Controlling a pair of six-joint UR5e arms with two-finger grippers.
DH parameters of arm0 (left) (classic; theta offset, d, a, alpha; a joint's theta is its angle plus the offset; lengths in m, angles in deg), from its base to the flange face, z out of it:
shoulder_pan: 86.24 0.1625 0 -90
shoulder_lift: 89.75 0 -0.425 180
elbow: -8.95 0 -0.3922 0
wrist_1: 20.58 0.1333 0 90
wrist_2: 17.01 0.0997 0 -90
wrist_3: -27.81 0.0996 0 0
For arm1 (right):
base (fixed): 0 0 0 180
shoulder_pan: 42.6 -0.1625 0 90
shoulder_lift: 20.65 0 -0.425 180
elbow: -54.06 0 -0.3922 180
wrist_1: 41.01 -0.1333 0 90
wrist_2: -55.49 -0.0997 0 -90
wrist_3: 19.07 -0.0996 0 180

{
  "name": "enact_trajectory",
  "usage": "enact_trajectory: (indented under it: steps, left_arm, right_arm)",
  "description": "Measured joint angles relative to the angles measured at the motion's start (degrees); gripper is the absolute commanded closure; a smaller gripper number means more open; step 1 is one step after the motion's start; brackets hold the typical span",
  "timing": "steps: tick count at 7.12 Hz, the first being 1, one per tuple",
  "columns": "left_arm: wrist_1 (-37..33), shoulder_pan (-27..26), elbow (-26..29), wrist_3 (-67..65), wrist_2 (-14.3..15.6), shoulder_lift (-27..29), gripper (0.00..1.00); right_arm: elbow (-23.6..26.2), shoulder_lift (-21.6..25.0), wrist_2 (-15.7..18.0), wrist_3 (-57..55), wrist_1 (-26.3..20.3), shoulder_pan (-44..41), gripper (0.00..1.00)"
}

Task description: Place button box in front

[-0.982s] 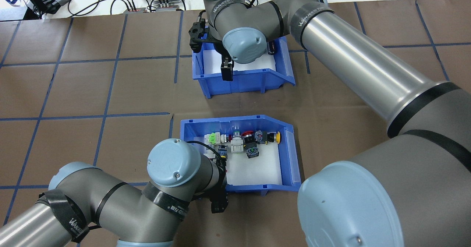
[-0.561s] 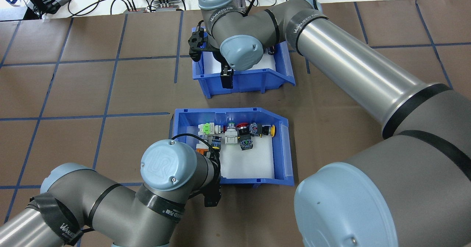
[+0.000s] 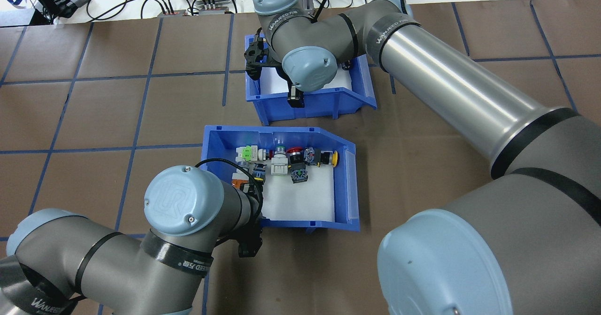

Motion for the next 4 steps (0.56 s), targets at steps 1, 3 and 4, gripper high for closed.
enact_trajectory:
  steps: [1, 3, 4]
  left_arm:
    - [-2.23, 1.16, 0.15, 2.04, 0.04, -1.41, 1.0]
    - [-5.94, 3.64, 0.21, 5.85, 0.09, -3.9, 1.0]
    - [-7.43, 4.57, 0.2, 7.77, 0.26, -4.96, 1.0]
  right_arm:
    - [-0.2, 0.13, 0.5, 0.05, 0.0, 0.02, 0.95]
    - [-2.8, 0.73, 0.86, 0.79, -1.07, 0.85, 0.95]
    - [-4.41, 1.33, 1.59, 2.96, -2.65, 2.2, 0.95]
